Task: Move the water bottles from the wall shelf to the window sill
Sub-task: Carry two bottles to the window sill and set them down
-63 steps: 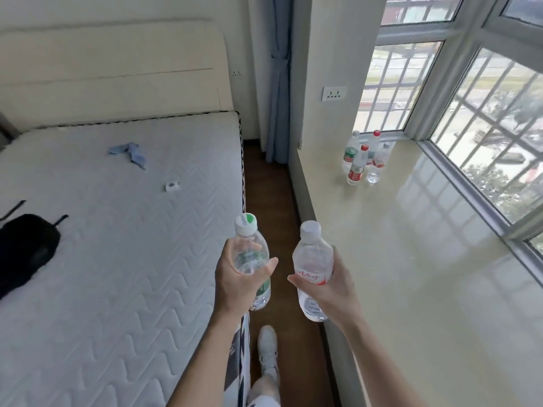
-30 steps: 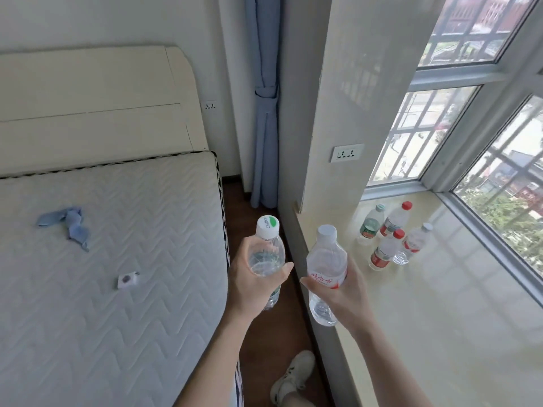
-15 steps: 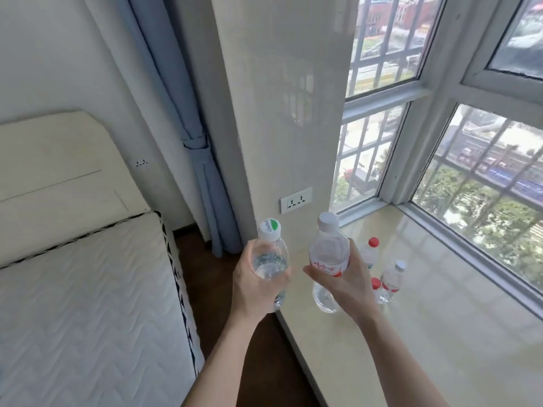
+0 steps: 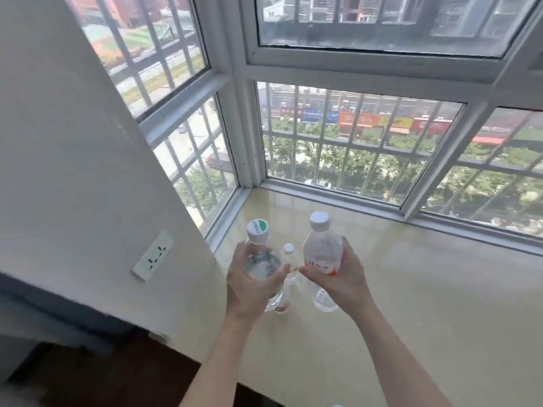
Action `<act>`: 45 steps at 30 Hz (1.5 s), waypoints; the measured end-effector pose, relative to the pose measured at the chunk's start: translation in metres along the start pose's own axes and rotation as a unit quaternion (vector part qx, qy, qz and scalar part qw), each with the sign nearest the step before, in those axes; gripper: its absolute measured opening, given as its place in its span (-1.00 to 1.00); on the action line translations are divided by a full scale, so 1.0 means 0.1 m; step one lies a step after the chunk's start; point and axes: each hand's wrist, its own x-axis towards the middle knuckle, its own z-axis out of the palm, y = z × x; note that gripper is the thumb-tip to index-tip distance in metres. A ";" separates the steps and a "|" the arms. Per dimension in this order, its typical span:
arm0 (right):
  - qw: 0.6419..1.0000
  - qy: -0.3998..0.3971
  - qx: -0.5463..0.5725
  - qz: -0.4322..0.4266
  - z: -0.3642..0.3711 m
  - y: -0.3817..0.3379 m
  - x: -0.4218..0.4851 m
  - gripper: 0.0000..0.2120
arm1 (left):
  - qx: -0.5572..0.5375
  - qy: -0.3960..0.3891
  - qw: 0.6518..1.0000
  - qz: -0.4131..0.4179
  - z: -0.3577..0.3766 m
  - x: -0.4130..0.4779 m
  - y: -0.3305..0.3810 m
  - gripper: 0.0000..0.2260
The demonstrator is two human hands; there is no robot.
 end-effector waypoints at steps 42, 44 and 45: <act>0.955 0.248 -0.060 0.150 -0.46 3.23 0.79 -0.38 | 0.066 -0.190 0.977 -0.068 2.39 0.92 -2.95 -0.50; 0.955 0.245 -0.061 0.155 -0.48 3.29 0.77 -0.39 | 0.066 -0.188 0.978 -0.063 2.40 0.93 -2.98 -0.50; 0.956 0.242 -0.061 0.154 -0.49 3.30 0.76 -0.39 | 0.066 -0.189 0.978 -0.064 2.40 0.94 -2.99 -0.49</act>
